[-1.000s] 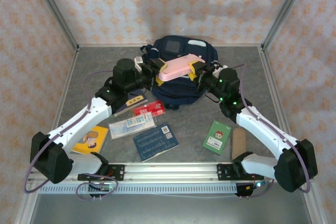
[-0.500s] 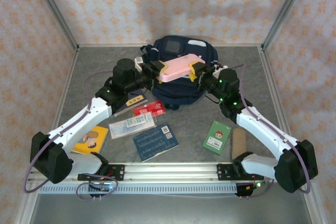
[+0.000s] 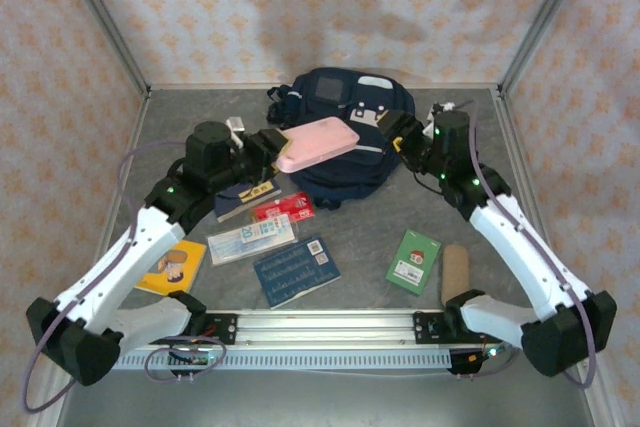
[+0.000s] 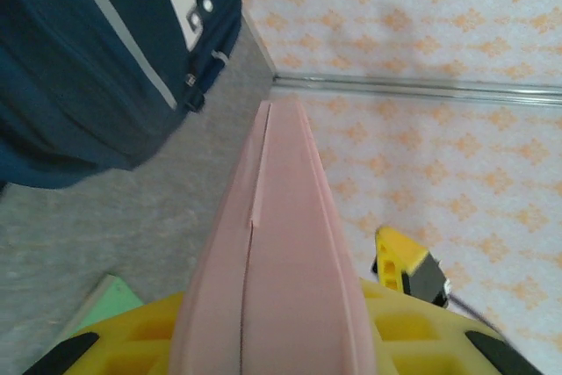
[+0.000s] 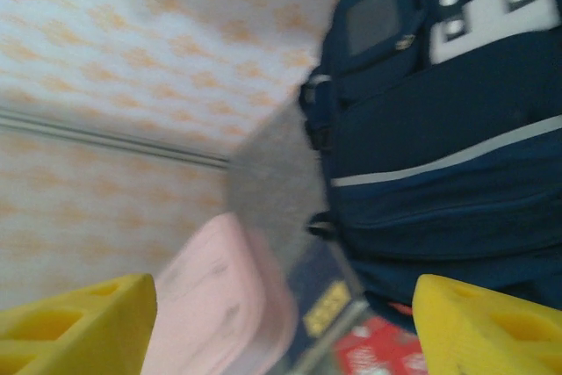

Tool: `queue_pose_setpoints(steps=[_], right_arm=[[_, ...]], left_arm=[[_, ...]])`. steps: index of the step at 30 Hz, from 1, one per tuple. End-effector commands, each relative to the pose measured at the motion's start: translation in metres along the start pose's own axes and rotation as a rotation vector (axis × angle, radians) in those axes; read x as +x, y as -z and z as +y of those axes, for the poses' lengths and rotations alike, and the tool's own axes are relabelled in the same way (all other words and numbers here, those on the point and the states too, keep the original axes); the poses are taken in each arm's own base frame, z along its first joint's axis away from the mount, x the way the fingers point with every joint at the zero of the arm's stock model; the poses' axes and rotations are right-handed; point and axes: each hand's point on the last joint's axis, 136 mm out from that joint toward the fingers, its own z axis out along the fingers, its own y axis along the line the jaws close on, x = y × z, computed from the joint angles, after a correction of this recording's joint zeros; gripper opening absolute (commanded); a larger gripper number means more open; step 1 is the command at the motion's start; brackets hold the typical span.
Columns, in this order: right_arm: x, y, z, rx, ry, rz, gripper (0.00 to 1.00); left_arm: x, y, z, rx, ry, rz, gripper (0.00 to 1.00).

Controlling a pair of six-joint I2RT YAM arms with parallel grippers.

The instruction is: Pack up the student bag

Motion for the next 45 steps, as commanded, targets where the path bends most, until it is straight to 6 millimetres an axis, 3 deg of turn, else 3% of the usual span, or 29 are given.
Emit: queue_pose_setpoints(steps=[1,6,13,16,19,26,33,37,42,45], right_arm=[[0.022,-0.038,-0.051,0.239,0.279,0.215,0.73],[0.015,-0.100,-0.070,0.355,0.473,0.341,0.75],[0.020,-0.178,-0.105,0.427,0.661,0.548,0.90],[0.024,-0.204,-0.116,0.391,0.650,0.590,0.91],[0.044,-0.221,-0.120,0.293,0.585,0.680,0.90],[0.096,-0.211,-0.088,-0.009,0.446,0.846,0.81],[0.128,-0.199,-0.102,0.045,0.561,0.907,0.59],[0.131,-0.207,-0.117,0.120,0.628,0.894,0.41],[0.125,-0.213,-0.109,0.120,0.633,0.813,0.04],[0.101,-0.216,-0.114,0.191,0.566,0.686,0.00]], left_arm=[[-0.007,0.031,0.023,-0.116,-0.106,-0.065,0.21],[-0.004,0.053,0.036,-0.159,-0.138,-0.064,0.21],[0.001,0.076,0.043,-0.189,-0.188,-0.051,0.21],[0.002,0.081,0.042,-0.187,-0.201,-0.047,0.21],[0.001,0.085,0.039,-0.187,-0.215,-0.044,0.21],[0.001,0.083,0.035,-0.193,-0.249,-0.020,0.21],[-0.001,0.081,0.038,-0.198,-0.245,-0.016,0.21],[0.000,0.081,0.043,-0.206,-0.233,-0.015,0.21],[-0.003,0.082,0.046,-0.211,-0.237,-0.028,0.21],[-0.004,0.080,0.046,-0.210,-0.239,-0.030,0.21]])
